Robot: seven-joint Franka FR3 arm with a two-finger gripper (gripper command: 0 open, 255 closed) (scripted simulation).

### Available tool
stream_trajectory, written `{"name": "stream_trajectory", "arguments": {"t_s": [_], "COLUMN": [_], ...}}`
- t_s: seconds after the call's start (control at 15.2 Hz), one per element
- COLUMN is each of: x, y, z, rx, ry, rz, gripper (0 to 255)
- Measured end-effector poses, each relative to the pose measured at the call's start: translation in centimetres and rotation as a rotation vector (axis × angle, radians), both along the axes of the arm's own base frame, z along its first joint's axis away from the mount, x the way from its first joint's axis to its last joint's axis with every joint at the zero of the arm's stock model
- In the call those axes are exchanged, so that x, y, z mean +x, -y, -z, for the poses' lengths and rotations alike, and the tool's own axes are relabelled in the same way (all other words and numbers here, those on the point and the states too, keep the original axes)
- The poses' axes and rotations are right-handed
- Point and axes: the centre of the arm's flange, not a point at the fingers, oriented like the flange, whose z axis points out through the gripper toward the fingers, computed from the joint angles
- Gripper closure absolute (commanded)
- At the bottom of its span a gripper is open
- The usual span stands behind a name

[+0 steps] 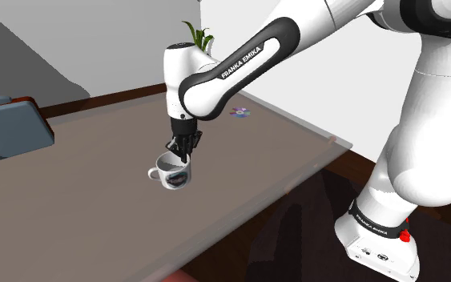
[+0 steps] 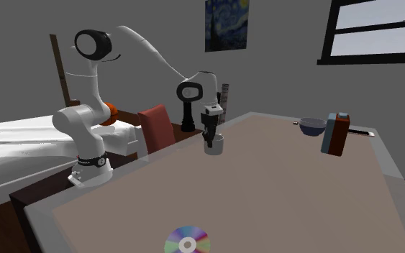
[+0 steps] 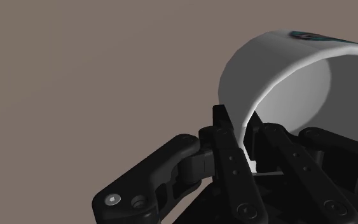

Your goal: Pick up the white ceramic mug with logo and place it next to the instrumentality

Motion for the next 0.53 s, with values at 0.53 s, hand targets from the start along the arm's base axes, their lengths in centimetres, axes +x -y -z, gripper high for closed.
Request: {"name": "stream_trajectory", "arguments": {"t_s": [0.53], "x": [0.1], "y": [0.0], "z": [-2.7], "rx": [0.0], "ry": [0.0], "rz": [0.0], "gripper": [255]}}
